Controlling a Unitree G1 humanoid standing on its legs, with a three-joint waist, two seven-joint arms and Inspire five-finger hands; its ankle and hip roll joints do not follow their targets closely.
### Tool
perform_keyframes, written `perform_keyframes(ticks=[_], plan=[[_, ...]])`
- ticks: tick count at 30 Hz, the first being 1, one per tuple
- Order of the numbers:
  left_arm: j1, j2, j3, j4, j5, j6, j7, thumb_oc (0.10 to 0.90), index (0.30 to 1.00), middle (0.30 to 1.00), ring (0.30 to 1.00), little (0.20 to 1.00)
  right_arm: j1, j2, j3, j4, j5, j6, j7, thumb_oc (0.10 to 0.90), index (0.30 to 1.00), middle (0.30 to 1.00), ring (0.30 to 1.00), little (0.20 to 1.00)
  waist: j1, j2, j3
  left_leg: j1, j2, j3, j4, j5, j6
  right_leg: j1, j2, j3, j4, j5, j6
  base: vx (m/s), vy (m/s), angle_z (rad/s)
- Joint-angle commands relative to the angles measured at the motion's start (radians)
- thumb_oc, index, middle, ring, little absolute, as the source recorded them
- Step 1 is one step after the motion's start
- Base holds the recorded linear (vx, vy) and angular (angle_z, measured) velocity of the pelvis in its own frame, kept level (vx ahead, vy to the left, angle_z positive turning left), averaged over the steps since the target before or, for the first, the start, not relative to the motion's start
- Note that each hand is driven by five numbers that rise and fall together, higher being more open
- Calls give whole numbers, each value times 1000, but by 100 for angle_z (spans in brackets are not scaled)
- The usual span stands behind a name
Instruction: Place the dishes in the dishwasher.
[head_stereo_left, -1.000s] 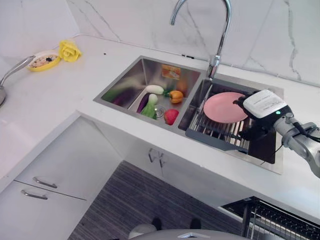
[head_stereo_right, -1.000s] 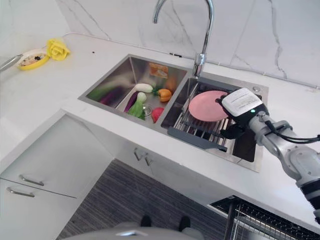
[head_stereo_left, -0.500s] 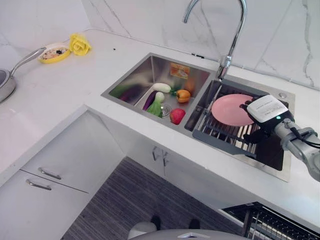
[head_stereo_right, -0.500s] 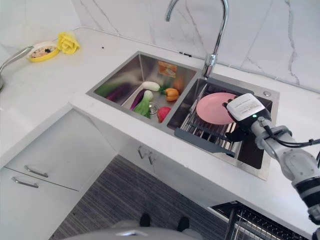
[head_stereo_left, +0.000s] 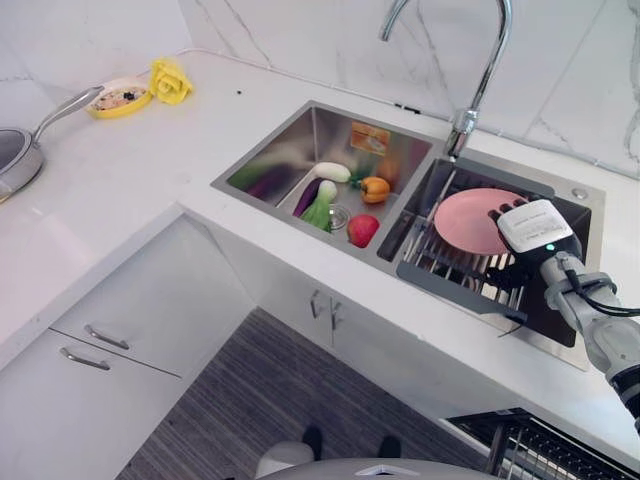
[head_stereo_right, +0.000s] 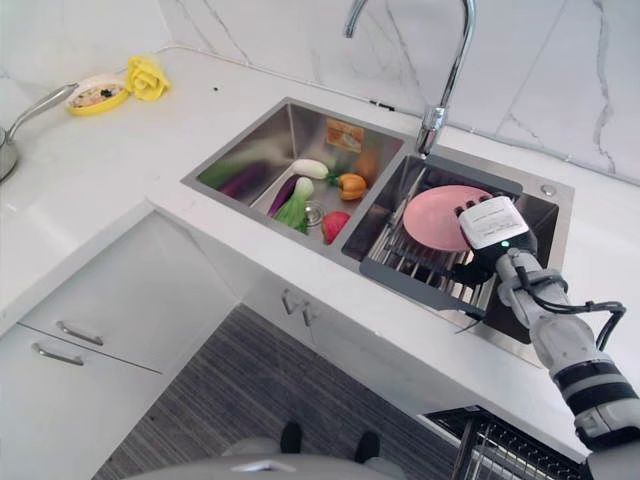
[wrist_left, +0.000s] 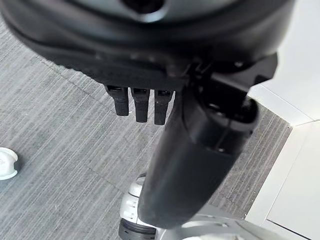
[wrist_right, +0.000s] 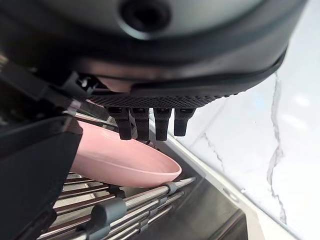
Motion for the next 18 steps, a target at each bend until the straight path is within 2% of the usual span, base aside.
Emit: perform_keyframes(ticks=[1,2,3,9,18], plan=[[-14,61,-59,32,-15,-10,33,800,900,900,900,900,-127,-5,14,-9,-70,98,-102,756,834,834,834,834,26,-68,-35,-50,65,9,-21,44,-68,61,-154,8,13,-54,148,0,0,0],[-14,62,-61,32,-15,-12,36,800,900,900,900,900,-133,0,20,-7,-73,101,-115,568,552,552,552,552,28,-67,-35,-50,66,9,-21,44,-69,61,-154,8,13,-54,149,0,0,0],[-15,62,-68,28,-19,-16,38,800,900,900,900,900,-147,10,34,3,-78,105,-133,400,300,300,300,300,31,-66,-36,-50,67,10,-21,44,-69,60,-153,7,12,-53,148,0,0,0],[-11,63,-79,25,-21,-22,40,800,900,900,900,900,-176,14,47,19,-52,112,-175,400,300,300,300,300,34,-66,-39,-51,68,10,-21,47,-70,60,-153,5,12,-53,148,0,0,0],[-8,70,-88,38,-22,-21,38,800,900,900,900,900,-238,-12,124,59,-19,83,-193,400,300,300,300,300,43,-70,-49,-55,70,8,-21,50,-75,56,-149,2,11,-50,147,0,0,0]])
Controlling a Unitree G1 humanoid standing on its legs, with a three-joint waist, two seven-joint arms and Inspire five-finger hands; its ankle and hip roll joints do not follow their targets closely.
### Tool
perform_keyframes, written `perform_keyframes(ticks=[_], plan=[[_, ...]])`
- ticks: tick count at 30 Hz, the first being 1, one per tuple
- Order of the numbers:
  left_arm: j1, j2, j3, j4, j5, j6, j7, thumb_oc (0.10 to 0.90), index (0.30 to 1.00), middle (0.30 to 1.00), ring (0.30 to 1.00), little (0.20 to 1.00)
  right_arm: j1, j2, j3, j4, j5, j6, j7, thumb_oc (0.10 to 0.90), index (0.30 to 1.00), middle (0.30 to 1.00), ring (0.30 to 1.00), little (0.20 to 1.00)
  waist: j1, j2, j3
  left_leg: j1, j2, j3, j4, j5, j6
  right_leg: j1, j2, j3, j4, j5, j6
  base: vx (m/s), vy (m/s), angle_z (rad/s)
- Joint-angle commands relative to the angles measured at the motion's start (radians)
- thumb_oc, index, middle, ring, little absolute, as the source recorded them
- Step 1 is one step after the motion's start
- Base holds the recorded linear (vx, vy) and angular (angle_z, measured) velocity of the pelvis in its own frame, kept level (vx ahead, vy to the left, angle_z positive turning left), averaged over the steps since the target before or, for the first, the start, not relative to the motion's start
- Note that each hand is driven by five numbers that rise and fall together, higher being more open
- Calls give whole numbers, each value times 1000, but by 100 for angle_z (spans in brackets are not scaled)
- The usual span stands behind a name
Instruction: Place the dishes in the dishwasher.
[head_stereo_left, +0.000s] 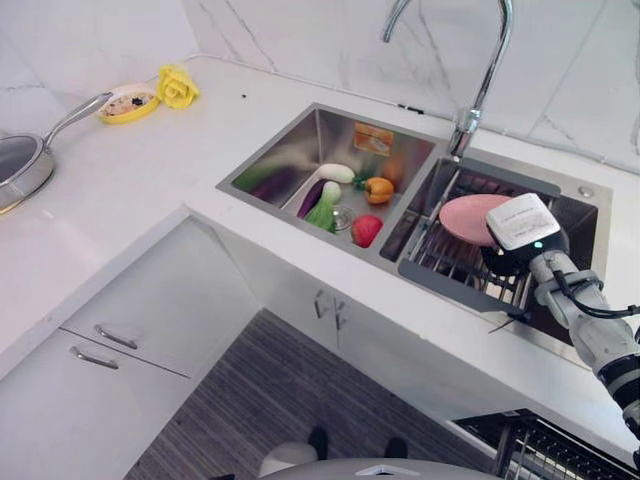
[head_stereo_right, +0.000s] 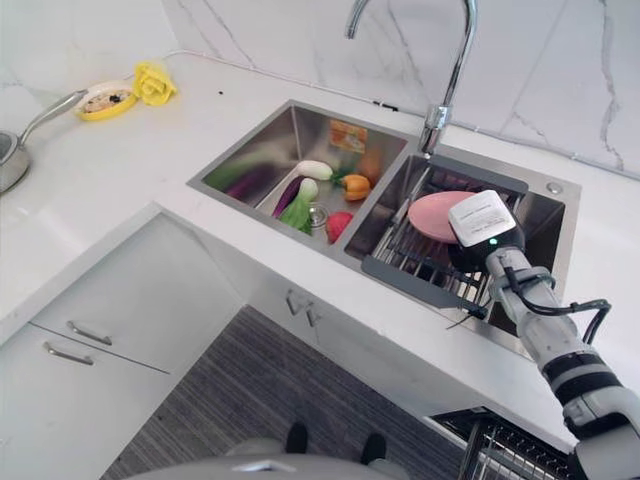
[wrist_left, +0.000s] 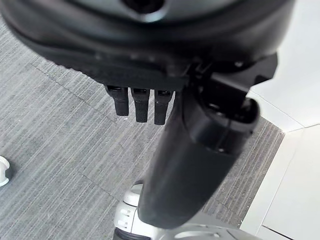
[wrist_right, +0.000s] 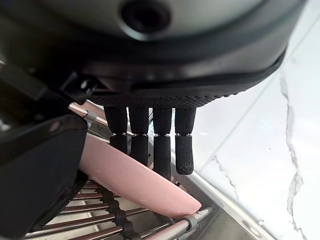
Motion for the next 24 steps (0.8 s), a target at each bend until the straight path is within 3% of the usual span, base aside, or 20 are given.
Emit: perform_keyframes(ticks=[1,8,12,15,19,24], plan=[[-7,73,-77,40,-20,-4,27,800,900,900,900,900,-170,-30,36,-13,16,51,-61,400,300,300,300,300,35,-92,-45,-55,72,10,-21,46,-73,56,-146,6,12,-47,142,0,0,0],[-3,71,-74,45,-16,-4,31,800,900,900,900,900,-156,-58,15,-67,68,28,-80,400,300,300,300,300,29,-93,-48,-52,77,12,-21,47,-75,57,-146,3,12,-47,142,0,0,0],[-4,71,-68,44,-11,-3,33,800,900,900,900,900,-122,-73,-55,-147,102,24,-104,400,300,300,300,300,24,-94,-49,-50,78,13,-21,46,-75,60,-145,5,12,-49,142,0,0,0],[3,68,-55,41,-8,-4,38,800,900,900,900,900,-61,-69,-168,-244,157,25,-148,400,300,300,300,300,17,-94,-49,-47,77,16,-21,44,-73,60,-145,7,12,-49,142,0,0,0],[8,63,-50,33,1,-4,48,800,900,900,900,900,-3,-24,-298,-339,268,24,-216,400,300,300,300,300,8,-93,-51,-43,77,22,-21,43,-71,58,-144,13,12,-48,141,-1,2,-1],[30,62,-34,15,3,-2,57,800,900,900,900,900,57,90,-424,-413,526,-44,-267,400,300,300,300,300,1,-92,-52,-36,77,29,-21,41,-68,58,-142,21,12,-49,140,-3,2,-3]])
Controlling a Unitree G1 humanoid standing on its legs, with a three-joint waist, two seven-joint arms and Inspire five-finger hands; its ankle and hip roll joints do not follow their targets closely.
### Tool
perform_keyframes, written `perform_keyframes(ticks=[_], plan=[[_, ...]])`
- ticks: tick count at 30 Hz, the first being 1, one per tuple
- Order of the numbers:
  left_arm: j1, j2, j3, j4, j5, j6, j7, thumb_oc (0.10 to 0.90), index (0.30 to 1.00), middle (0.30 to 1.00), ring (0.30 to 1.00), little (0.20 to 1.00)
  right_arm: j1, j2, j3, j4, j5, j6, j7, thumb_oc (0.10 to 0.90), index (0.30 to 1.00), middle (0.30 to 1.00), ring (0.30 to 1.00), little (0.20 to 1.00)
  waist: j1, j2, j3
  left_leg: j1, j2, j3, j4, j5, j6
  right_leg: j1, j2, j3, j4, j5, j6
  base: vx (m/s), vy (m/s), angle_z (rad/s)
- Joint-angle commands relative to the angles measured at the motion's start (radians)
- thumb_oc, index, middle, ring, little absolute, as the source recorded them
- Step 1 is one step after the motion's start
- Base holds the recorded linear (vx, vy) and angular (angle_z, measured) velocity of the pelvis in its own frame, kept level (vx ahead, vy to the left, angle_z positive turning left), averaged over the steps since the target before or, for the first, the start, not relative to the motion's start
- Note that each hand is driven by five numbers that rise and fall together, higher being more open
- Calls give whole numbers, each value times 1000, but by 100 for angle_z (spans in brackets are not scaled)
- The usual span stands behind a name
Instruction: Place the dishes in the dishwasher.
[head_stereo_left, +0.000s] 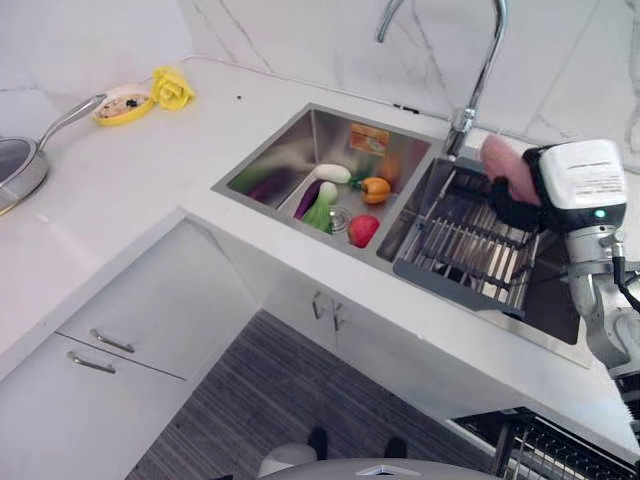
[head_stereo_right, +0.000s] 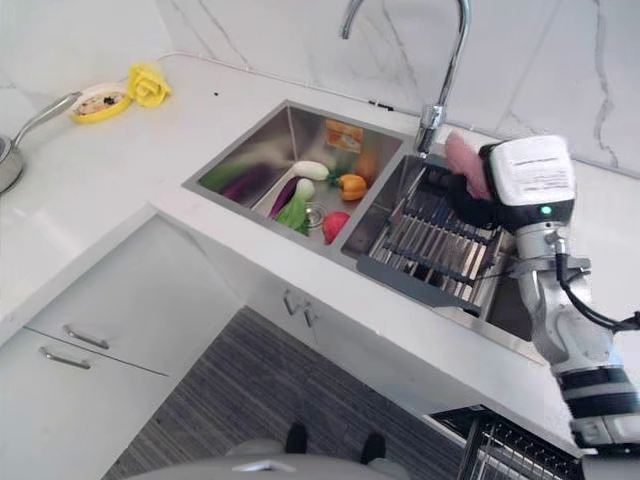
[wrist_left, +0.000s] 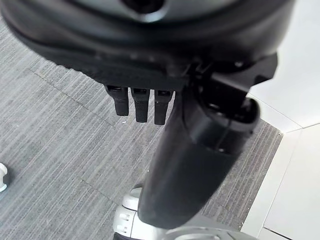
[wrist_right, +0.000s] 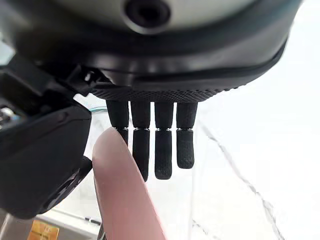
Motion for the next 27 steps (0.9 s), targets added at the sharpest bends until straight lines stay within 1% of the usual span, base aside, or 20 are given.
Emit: perform_keyframes(ticks=[1,2,3,5,8,9,10,11,13,17,18,19,20,24,25,26,27], plan=[[11,69,-36,36,0,0,34,800,900,900,900,900,-74,12,-69,-91,198,-30,-114,400,300,300,300,300,22,-91,-53,-47,77,23,-14,39,-66,58,-142,17,12,-52,143,-5,4,-5],[12,68,-33,35,0,3,35,800,900,900,900,900,-65,38,-87,-90,258,-45,-115,400,300,300,300,300,20,-91,-54,-45,77,25,-14,39,-66,58,-143,19,12,-52,142,-6,2,-7],[15,68,-31,33,-1,3,37,800,900,900,900,900,-59,54,-100,-91,290,-50,-126,400,300,300,300,300,20,-91,-54,-45,78,25,-14,39,-65,58,-143,20,12,-52,142,-6,1,-9],[21,67,-25,32,-7,7,41,800,900,900,900,900,-54,107,-128,-85,411,-78,-133,400,300,300,300,300,17,-90,-55,-42,78,27,-14,39,-64,59,-143,23,12,-53,140,0,0,-5],[24,63,-19,33,-10,13,47,800,900,900,900,900,-50,162,-158,-80,534,-106,-134,400,300,300,300,300,13,-88,-56,-38,78,28,-14,39,-63,59,-141,27,12,-53,139,0,-1,-2],[24,62,-15,33,-13,14,49,800,900,900,900,900,-46,175,-166,-83,563,-113,-135,400,300,300,300,300,13,-88,-56,-37,78,29,-14,38,-63,58,-141,27,12,-54,139,0,0,0],[24,63,-15,32,-13,14,49,800,900,900,900,900,-44,176,-167,-84,565,-113,-134,400,300,300,300,300,14,-89,-56,-36,78,29,-14,38,-63,59,-141,27,12,-54,139,0,0,0],[26,60,-11,33,-18,17,55,800,900,900,900,900,-44,213,-184,-90,661,-141,-138,400,300,300,300,300,12,-87,-55,-34,79,30,-14,38,-63,58,-140,27,12,-53,139,0,0,0],[26,61,-7,36,-23,24,58,800,900,900,900,900,-41,239,-196,-102,743,-165,-127,400,300,300,300,300,9,-88,-55,-33,79,31,-14,38,-62,59,-139,29,12,-55,138,0,0,0],[24,55,-4,44,-25,33,65,800,900,900,900,900,-36,276,-223,-159,843,-205,-122,400,300,300,300,300,0,-87,-56,-32,80,36,-14,39,-61,55,-138,35,12,-52,136,-7,-1,-3],[24,55,-4,44,-25,33,65,800,900,900,900,900,-36,276,-223,-159,843,-205,-122,400,300,300,300,300,0,-87,-56,-32,80,36,-14,39,-61,55,-138,35,12,-52,136,-12,-4,-5],[19,53,-6,46,-27,37,70,800,900,900,900,900,-33,299,-238,-191,905,-234,-127,400,300,300,300,300,-5,-85,-55,-33,80,40,-14,42,-64,55,-136,34,13,-53,135,-24,-5,-3],[14,52,-9,45,-27,39,72,800,900,900,900,900,-27,311,-250,-210,929,-245,-129,400,300,300,300,300,-10,-85,-53,-36,81,39,-14,46,-68,54,-135,32,13,-52,134,-35,-5,-3],[4,53,-16,40,-25,42,75,800,900,900,900,900,-13,320,-276,-250,985,-263,-122,400,300,300,300,300,-24,-83,-55,-45,81,41,-14,49,-73,52,-137,24,13,-50,135,-16,-1,1],[1,53,-19,37,-25,42,75,800,900,900,900,900,-12,328,-279,-268,1006,-274,-126,400,300,300,300,300,-28,-80,-53,-51,79,42,-14,62,-72,46,-138,24,13,-39,133,-64,-4,5],[-3,51,-22,34,-24,45,76,800,900,900,900,900,-8,334,-278,-286,1025,-278,-117,400,300,300,300,300,-37,-76,-56,-49,79,45,-14,60,-71,46,-139,28,13,-38,133,-57,-4,5],[-3,52,-22,34,-24,45,76,800,900,900,900,900,-7,334,-278,-288,1025,-277,-116,400,300,300,300,300,-37,-76,-57,-49,79,45,-14,60,-71,46,-139,28,13,-38,133,-8,-11,4]])
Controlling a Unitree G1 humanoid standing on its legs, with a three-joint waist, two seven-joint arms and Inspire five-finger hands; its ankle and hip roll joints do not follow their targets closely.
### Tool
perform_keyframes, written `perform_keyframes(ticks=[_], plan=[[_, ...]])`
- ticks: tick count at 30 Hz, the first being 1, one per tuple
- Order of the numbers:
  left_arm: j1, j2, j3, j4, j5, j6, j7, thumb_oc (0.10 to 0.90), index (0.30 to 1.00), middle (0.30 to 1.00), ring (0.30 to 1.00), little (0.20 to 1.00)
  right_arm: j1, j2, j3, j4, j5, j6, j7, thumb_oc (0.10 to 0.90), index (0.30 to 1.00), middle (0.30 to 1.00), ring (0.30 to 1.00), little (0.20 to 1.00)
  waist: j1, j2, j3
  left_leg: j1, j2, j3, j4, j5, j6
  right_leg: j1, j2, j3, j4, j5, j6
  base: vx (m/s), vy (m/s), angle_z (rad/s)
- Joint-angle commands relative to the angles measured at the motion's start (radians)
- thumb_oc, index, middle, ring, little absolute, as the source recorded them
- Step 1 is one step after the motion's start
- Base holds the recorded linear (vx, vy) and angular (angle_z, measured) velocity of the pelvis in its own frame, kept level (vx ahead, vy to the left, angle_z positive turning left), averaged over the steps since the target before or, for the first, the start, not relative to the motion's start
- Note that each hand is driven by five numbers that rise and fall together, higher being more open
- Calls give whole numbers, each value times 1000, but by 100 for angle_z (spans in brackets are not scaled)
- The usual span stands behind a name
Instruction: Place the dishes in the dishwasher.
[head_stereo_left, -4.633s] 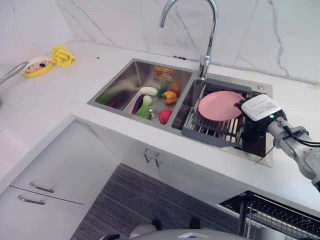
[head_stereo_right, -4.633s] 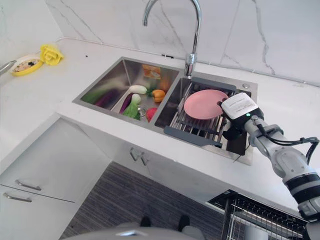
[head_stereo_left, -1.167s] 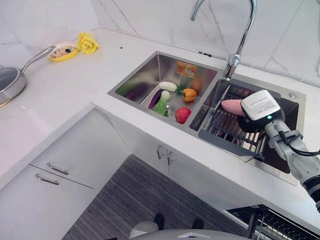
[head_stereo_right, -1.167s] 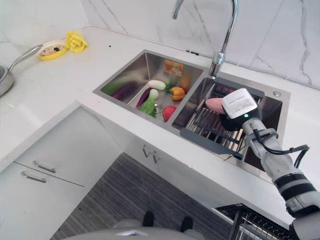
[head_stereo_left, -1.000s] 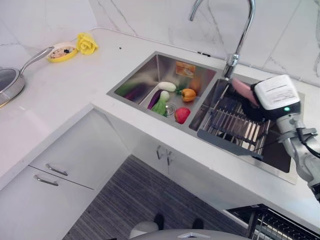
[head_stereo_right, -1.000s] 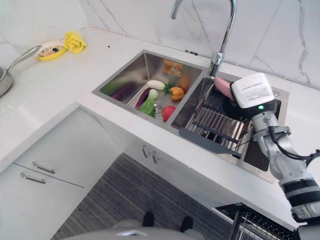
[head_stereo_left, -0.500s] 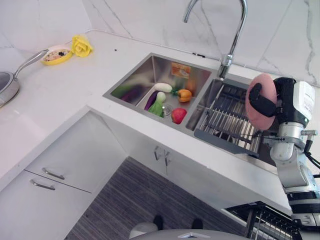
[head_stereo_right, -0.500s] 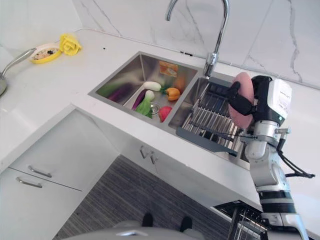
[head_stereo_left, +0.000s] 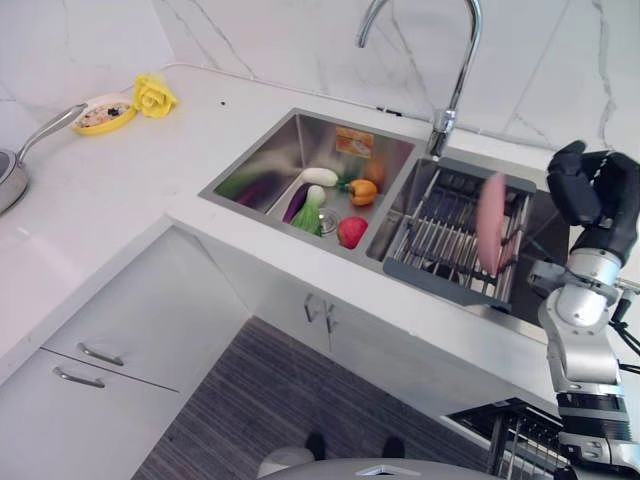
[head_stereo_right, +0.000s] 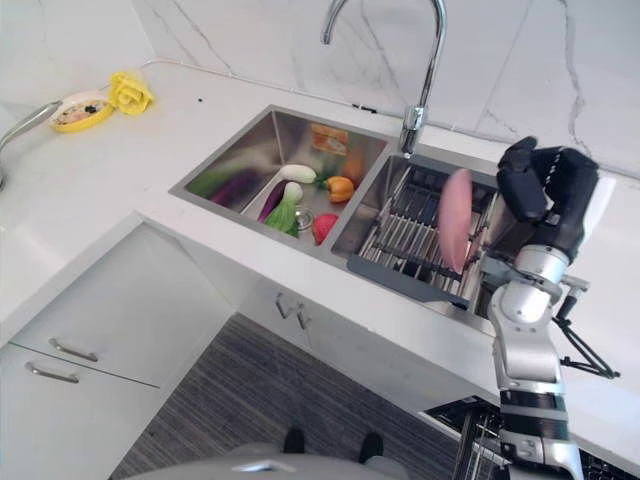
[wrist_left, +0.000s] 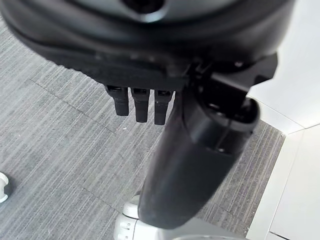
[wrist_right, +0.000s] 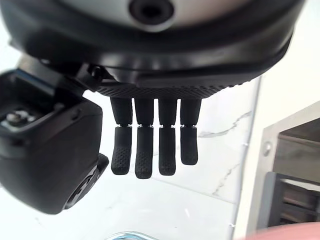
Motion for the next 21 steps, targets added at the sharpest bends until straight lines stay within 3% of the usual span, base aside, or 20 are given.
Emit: perform_keyframes(ticks=[1,11,12,15,17,21], plan=[[-22,57,-34,46,-23,15,35,800,900,900,900,900,-52,-41,-36,-139,45,-128,-16,400,300,300,300,300,-13,-69,-65,-69,78,28,-2,56,-65,33,-142,18,12,-36,131,0,0,0],[-44,53,-54,25,-26,13,34,800,900,900,900,900,-16,-68,-51,-156,78,-125,32,413,319,319,319,319,-41,-60,-72,-58,83,42,-2,53,-63,23,-141,48,11,-32,128,-3,-4,-7],[-45,53,-53,25,-24,13,30,800,900,900,900,900,-3,-79,-56,-169,66,-117,47,800,900,900,900,900,-44,-60,-72,-57,83,44,-2,52,-63,22,-140,51,11,-32,128,0,0,0],[-41,53,-49,26,-7,13,16,800,900,900,900,900,53,-110,-66,-190,13,-91,118,800,900,900,900,900,-49,-62,-72,-54,84,49,-2,49,-62,20,-140,56,11,-32,129,7,-6,-5],[-40,47,-43,28,10,5,11,800,900,900,900,900,107,-137,-79,-230,-149,-73,139,800,900,900,900,900,-57,-63,-70,-53,81,49,-2,47,-62,21,-141,57,11,-32,130,-8,6,-3],[-38,54,-38,30,29,-1,-9,800,900,900,900,900,157,-122,-66,-214,-113,-90,203,800,900,900,900,900,-63,-63,-65,-57,79,47,-2,47,-64,20,-144,54,11,-32,131,-3,1,-1]])
